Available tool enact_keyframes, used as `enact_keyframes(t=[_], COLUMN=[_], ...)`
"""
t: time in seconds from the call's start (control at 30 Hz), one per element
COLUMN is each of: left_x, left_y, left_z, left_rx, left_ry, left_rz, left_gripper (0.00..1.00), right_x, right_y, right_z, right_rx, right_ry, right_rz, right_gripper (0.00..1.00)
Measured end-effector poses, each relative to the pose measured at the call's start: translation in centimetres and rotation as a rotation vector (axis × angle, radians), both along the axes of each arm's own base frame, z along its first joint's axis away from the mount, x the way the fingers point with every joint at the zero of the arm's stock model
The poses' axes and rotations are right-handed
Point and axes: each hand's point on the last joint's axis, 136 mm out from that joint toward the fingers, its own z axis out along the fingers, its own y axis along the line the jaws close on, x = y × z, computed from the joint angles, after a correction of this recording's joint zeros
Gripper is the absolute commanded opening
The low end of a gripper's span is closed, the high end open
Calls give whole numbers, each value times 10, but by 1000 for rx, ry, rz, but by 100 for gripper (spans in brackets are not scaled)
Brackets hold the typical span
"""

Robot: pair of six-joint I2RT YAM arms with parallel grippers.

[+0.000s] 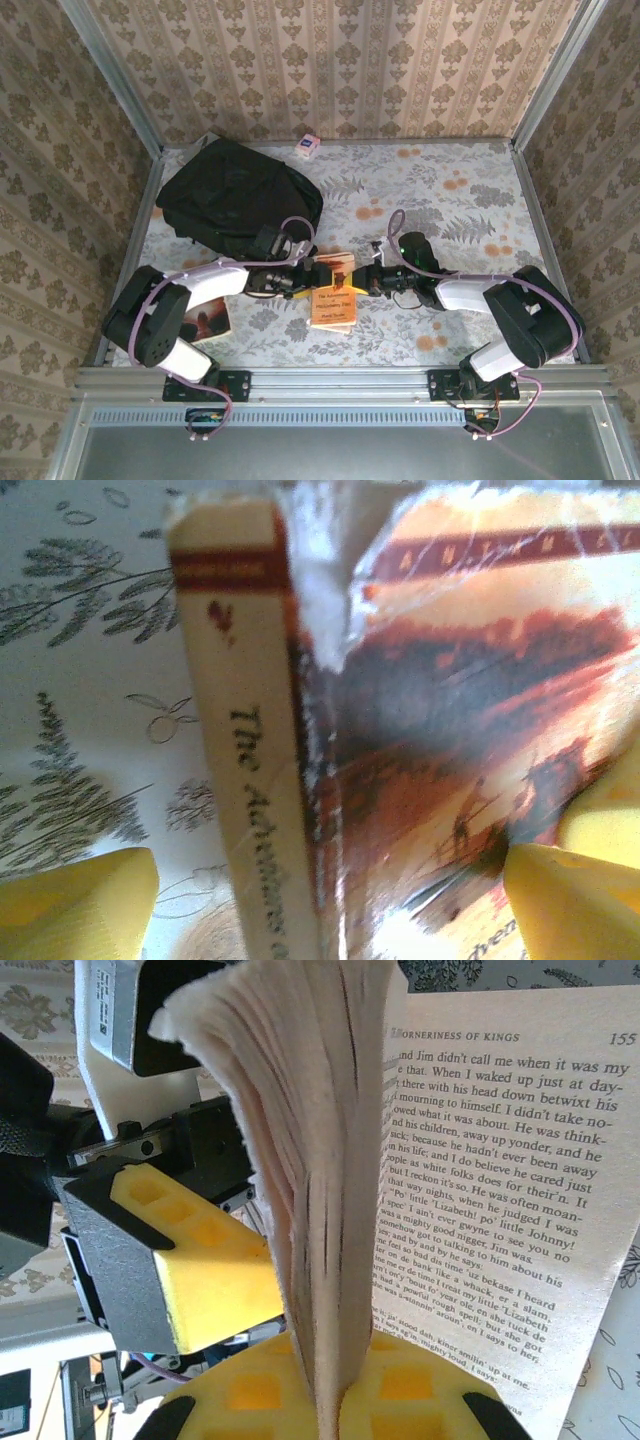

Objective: Pack books, pencil case, and school supplies into a backpack

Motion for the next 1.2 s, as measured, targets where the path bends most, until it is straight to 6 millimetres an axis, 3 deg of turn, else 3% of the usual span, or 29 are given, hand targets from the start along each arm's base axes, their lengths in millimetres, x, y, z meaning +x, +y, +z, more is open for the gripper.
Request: enact_keyframes(t=[0.2,0.5,0.53,0.7,0.83,1.07,1.2], left_x=[12,16,16,15,19,30,41], left_y=[-15,-15,-15,-15,-11,3,14], left_z=[24,34,36,52,78,146,182], left_rx=[-127,-177,-182,-217,-248,-323,-364], left_ry=[-20,-25,-27,-57,-128,-310,-393], left_rz=[18,46,46,42,75,191,295], left_gripper=[74,34,28,10,0,0,0], right_x=[2,4,4,4,9,11,12], right_y=[1,-3,-4,-10,-23,-35,-34], right_z=[5,10,10,11,31,106,127], right_rx=[27,34,32,-14,-55,43,101], right_ry=[2,-1,-2,-13,-90,-293,-323], right_rz=[-15,-32,-34,-60,-144,-292,-331], right_gripper=[0,0,3,46,63,82,90])
